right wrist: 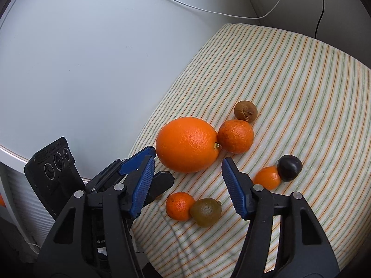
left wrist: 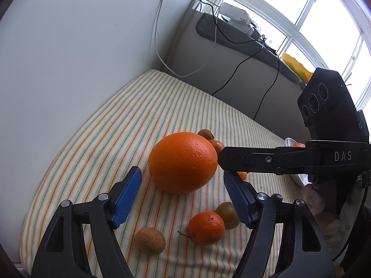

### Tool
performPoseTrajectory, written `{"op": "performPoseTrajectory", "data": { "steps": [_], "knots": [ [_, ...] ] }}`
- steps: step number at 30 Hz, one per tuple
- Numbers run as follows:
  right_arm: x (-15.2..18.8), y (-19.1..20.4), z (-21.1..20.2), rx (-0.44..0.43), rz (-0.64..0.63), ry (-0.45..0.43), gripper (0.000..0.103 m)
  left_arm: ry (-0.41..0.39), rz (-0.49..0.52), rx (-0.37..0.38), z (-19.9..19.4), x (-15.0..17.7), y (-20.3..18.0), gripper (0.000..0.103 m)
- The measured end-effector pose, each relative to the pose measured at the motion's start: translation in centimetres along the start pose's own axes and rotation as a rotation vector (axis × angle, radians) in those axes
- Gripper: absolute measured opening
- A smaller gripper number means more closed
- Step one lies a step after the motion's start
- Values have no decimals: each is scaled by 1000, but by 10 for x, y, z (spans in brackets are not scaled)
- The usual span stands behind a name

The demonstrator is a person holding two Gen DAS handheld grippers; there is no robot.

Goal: Organize fruits
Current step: 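Move the open right gripper to the second large orange, then close the right gripper around the second large orange, then carry the orange with the right gripper into the plate beside the first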

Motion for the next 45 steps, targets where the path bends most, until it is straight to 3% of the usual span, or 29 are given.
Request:
{"op": "performPoseTrajectory", "data": {
  "steps": [2,19,22,28,45],
  "knots": [
    [-2,0,3,1,10,0,64,2,1,-4,2,-1,3,78],
    [-12,2,33,27,44,30,64,53,-5,59,28,2,7,78],
    [-11,3,30,24,45,31,64,53,-9,83,31,2,4,70],
    [-8,9,31,74,-9,36,64,32,28,46,29,1,0,69],
    [7,22,5,37,-48,-19,63,-40,69,0,3,-5,-18,69]
  ]
}}
Point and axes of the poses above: each gripper's, at about its wrist camera, not at the fingertips, and z roughly the way its jaws point, y to its left, x to its underside, the point moved 10 cm from there along z, roughly the way its jaws point, and after that the axes turned 4 degrees about -y, right-handed, at the moved point
